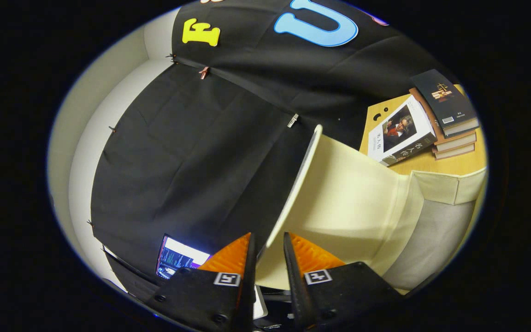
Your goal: Open the storage box then place both shoes into the box .Put the left shoe in first, then the right shoe, with the right side of both shoes facing outward in a uniform manner.
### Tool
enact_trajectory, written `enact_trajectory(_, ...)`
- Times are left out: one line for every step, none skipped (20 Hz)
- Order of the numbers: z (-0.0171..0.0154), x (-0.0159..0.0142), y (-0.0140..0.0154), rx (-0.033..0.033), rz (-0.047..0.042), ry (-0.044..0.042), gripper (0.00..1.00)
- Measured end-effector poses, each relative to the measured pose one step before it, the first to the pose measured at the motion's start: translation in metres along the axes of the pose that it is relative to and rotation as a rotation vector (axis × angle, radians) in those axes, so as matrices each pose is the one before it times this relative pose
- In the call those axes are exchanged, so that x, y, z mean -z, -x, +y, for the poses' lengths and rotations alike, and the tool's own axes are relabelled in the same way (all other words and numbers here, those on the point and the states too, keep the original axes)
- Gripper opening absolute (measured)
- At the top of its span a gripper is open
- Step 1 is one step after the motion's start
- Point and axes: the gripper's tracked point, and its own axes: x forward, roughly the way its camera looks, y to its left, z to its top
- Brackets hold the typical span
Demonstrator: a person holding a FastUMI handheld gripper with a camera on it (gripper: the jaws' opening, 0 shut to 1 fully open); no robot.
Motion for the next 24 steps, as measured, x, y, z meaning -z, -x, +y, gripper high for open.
enact_trajectory(-0.00232,0.00174,-0.00324,0.01025,0.00859,-0.00119,0.59)
enact_trajectory(-0.0048,0.0008,-0.00242,0.014,0.00255,0.00285,0.71)
enact_trajectory(-0.00294,0.00011,-0.00069,0.01026,-0.00032,0.00401,0.83)
enact_trajectory(-0.00321,-0.00093,-0.00024,0.00905,-0.00458,0.0038,0.88)
enact_trajectory(-0.00097,-0.00078,-0.00017,0.00455,-0.00482,0.00162,0.88)
enact_trajectory(-0.00146,-0.00158,-0.00024,0.00306,-0.0063,0.00047,0.89)
enact_trajectory(-0.00157,-0.002,0.00125,0.00482,-0.00584,0.00112,0.9)
enact_trajectory(-0.00057,-0.00146,0.00165,0.00333,-0.00597,0.00395,0.9)
enact_trajectory(-0.00168,-0.00151,0.0034,0.00787,-0.00634,0.00878,0.9)
enact_trajectory(-0.00381,-0.00077,0.00353,0.01299,-0.00468,0.01216,0.9)
enact_trajectory(-0.00417,-0.0002,0.00452,0.01623,-0.00393,0.01469,0.9)
enact_trajectory(-0.00348,-0.00152,0.00602,0.01578,-0.00771,0.01714,0.9)
enact_trajectory(-0.00247,-0.00055,0.0071,0.01367,-0.00694,0.02059,0.9)
enact_trajectory(-0.00395,0.00066,0.00796,0.01832,-0.00109,0.02013,0.9)
enact_trajectory(-0.00378,0.00108,0.01009,0.01749,0.00286,0.01636,0.9)
enact_trajectory(-0.0051,-0.0002,0.01067,0.01608,-0.00305,0.01668,0.93)
enact_trajectory(-0.00497,-0.00063,0.01034,0.01975,-0.00851,0.0164,0.93)
enact_trajectory(-0.00694,-0.00161,0.01039,0.02296,-0.01327,0.01912,0.93)
enact_trajectory(-0.00783,-0.0018,0.01286,0.03014,-0.01402,0.02433,0.93)
enact_trajectory(-0.01136,-0.00385,0.01219,0.0347,-0.01727,0.02677,0.94)
enact_trajectory(-0.01295,-0.00566,0.01255,0.03726,-0.01965,0.0276,0.95)
enact_trajectory(-0.01288,-0.00448,0.01368,0.03918,-0.02077,0.0304,0.95)
enact_trajectory(-0.01446,-0.00222,0.01203,0.0427,-0.01858,0.03159,0.96)
enact_trajectory(-0.0167,-0.0024,0.01271,0.04351,-0.01701,0.02894,0.96)
